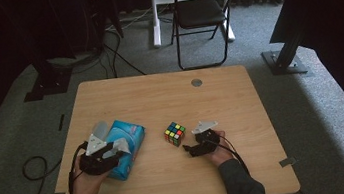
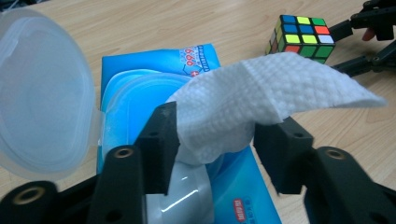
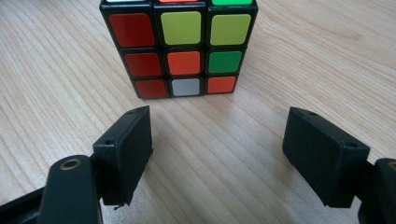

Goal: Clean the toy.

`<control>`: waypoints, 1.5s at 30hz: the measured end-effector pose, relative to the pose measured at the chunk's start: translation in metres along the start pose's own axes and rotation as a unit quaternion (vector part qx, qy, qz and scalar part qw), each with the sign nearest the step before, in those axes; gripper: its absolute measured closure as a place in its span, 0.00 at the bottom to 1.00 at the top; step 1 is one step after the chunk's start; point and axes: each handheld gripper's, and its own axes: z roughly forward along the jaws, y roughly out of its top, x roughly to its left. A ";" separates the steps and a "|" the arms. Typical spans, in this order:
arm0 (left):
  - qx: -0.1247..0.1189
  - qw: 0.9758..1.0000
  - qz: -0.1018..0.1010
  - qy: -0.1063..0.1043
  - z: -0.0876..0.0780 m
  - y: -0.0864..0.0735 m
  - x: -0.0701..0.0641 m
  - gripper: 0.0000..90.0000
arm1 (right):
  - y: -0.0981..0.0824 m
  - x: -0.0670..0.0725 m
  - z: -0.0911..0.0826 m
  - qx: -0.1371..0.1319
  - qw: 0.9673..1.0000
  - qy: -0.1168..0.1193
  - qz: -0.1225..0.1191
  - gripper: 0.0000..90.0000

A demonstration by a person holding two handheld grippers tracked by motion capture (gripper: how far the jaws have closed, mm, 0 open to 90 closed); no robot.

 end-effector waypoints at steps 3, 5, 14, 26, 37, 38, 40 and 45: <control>0.006 1.000 -0.005 0.003 0.003 0.001 0.003 0.62 | 0.000 0.000 0.000 0.000 1.000 0.000 0.000 0.26; 0.008 1.000 -0.008 0.006 0.006 0.001 0.005 0.65 | 0.000 0.000 0.000 0.000 1.000 0.000 0.000 0.26; 0.011 1.000 -0.012 0.012 0.010 0.008 0.012 0.89 | 0.000 0.000 0.000 0.000 1.000 0.000 0.000 0.26; 0.002 0.999 -0.032 0.011 0.008 0.013 0.019 0.98 | 0.000 0.000 0.000 0.000 1.000 0.000 0.000 0.26; -0.019 0.999 -0.049 0.000 0.003 0.019 0.024 0.98 | 0.000 0.000 0.000 0.000 1.000 0.000 0.000 0.26; -0.020 0.999 -0.049 -0.001 0.002 0.019 0.024 0.98 | 0.000 0.000 0.000 0.000 1.000 0.000 0.000 0.26; -0.022 0.999 -0.049 0.000 0.002 0.021 0.024 0.98 | 0.000 0.000 0.000 0.000 1.000 0.000 0.000 0.26; -0.027 0.999 -0.045 0.001 0.000 0.025 0.023 0.98 | 0.000 0.000 0.000 0.000 1.000 0.000 0.000 0.26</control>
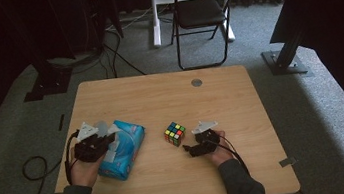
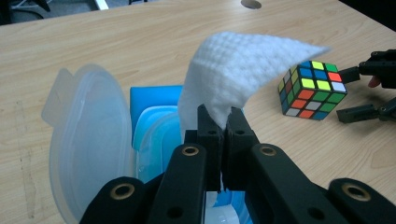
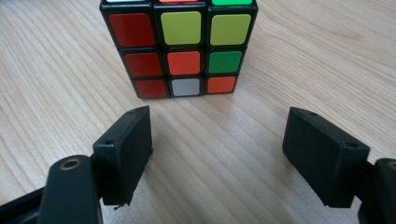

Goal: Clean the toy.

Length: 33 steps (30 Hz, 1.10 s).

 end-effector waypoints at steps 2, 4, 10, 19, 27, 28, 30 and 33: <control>-0.004 1.000 0.004 0.000 -0.001 0.002 -0.001 0.98 | 0.000 0.000 0.000 0.000 1.000 0.000 0.000 0.26; -0.005 1.000 0.006 0.000 -0.001 0.004 -0.002 0.98 | 0.000 0.000 0.000 0.000 1.000 0.000 0.000 0.26; -0.010 1.000 0.011 -0.001 0.000 0.009 -0.004 0.99 | 0.000 0.000 0.000 0.000 1.000 0.000 0.001 0.26; -0.020 1.000 0.018 -0.008 0.000 0.018 -0.009 0.99 | 0.000 0.000 0.000 0.000 1.000 0.000 0.001 0.26; -0.031 0.999 0.023 -0.021 0.003 0.031 -0.015 0.99 | 0.000 0.000 0.000 0.000 1.000 0.000 0.001 0.26; -0.030 0.999 0.025 -0.021 0.003 0.031 -0.017 0.99 | 0.000 0.000 0.000 0.000 1.000 0.000 0.001 0.26; -0.030 0.999 0.028 -0.025 0.005 0.033 -0.019 0.99 | 0.000 0.000 0.000 0.000 1.000 -0.001 0.000 0.26; -0.039 0.998 0.027 -0.041 0.005 0.037 -0.021 0.99 | 0.000 0.000 0.000 0.000 1.000 -0.001 0.000 0.26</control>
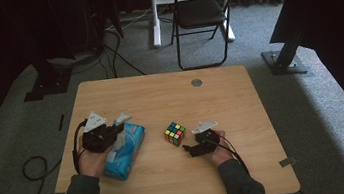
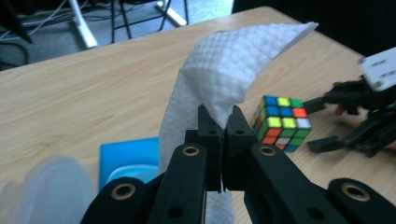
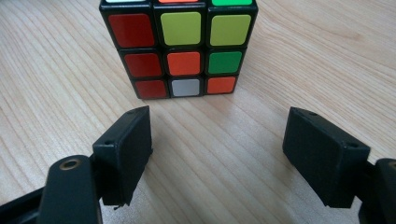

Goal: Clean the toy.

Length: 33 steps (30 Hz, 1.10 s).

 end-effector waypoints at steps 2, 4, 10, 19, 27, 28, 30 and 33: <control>-0.004 1.000 0.002 -0.006 0.001 0.003 -0.003 0.99 | 0.000 0.000 0.000 0.000 1.000 0.000 0.001 0.26; -0.007 1.000 0.003 -0.012 0.003 0.007 -0.005 0.99 | 0.000 0.000 0.000 0.000 1.000 0.000 0.000 0.26; -0.010 1.000 0.006 -0.023 0.009 0.015 -0.011 0.99 | 0.000 0.000 0.000 0.000 1.000 0.000 0.001 0.26; -0.003 0.999 0.015 -0.038 0.024 0.021 -0.020 0.99 | 0.000 0.000 0.000 0.000 1.000 0.000 0.001 0.26; 0.007 0.998 0.025 -0.049 0.039 0.025 -0.028 0.99 | 0.000 0.000 0.000 0.000 1.000 0.000 0.001 0.26; 0.008 0.998 0.027 -0.050 0.041 0.025 -0.029 0.99 | 0.000 0.000 0.000 0.000 1.000 0.000 0.001 0.26; 0.010 0.998 0.029 -0.054 0.045 0.026 -0.031 0.99 | 0.000 0.000 0.000 0.000 1.000 0.000 0.001 0.26; 0.010 0.998 0.030 -0.057 0.049 0.027 -0.033 0.99 | 0.002 0.002 0.001 0.001 1.000 -0.001 0.003 0.25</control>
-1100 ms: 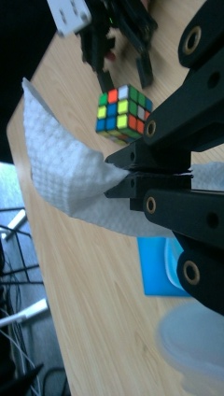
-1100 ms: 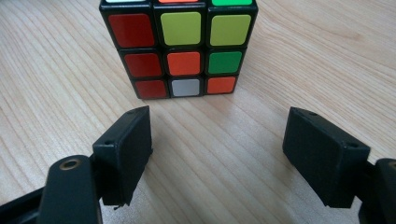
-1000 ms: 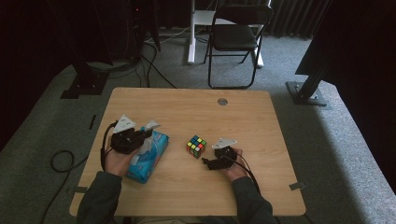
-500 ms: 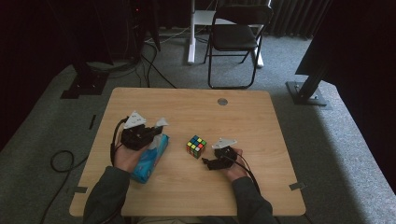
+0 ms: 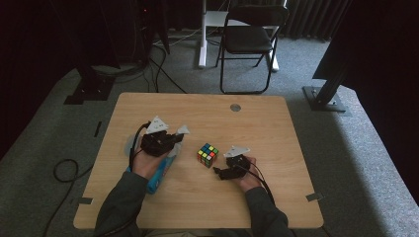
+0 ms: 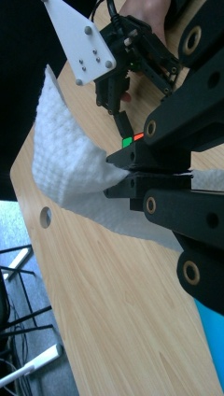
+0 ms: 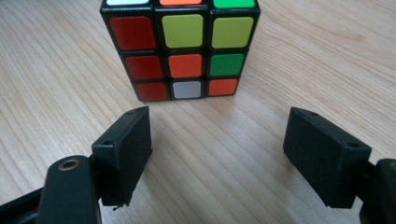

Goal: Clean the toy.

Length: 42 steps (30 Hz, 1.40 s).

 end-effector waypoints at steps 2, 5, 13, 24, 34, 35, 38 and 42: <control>-0.001 1.000 -0.003 -0.001 0.001 0.001 0.000 0.99 | 0.001 0.001 0.001 0.000 1.000 0.001 -0.001 0.25; -0.003 1.000 -0.001 -0.004 0.003 0.004 0.000 0.99 | 0.003 0.004 0.004 0.000 1.000 0.008 -0.001 0.24; -0.006 1.000 0.007 -0.013 0.008 0.010 -0.006 0.99 | 0.011 0.011 0.011 -0.007 1.000 0.011 -0.001 0.22; 0.001 0.999 0.020 -0.027 0.021 0.015 -0.017 0.99 | 0.018 0.012 0.015 -0.028 0.999 0.015 -0.003 0.35; -0.008 0.999 0.026 -0.047 0.029 0.024 -0.031 0.99 | 0.017 0.015 0.015 -0.031 0.999 0.022 -0.020 0.37; -0.010 0.998 0.027 -0.047 0.029 0.025 -0.033 0.99 | 0.017 0.016 0.015 -0.031 0.999 0.023 -0.023 0.37; -0.018 0.998 0.024 -0.057 0.028 0.029 -0.034 0.99 | 0.017 0.017 0.015 -0.031 0.999 0.027 -0.026 0.37; -0.009 0.998 0.033 -0.049 0.035 0.028 -0.039 0.99 | 0.016 0.016 0.015 -0.031 0.999 0.031 -0.022 0.37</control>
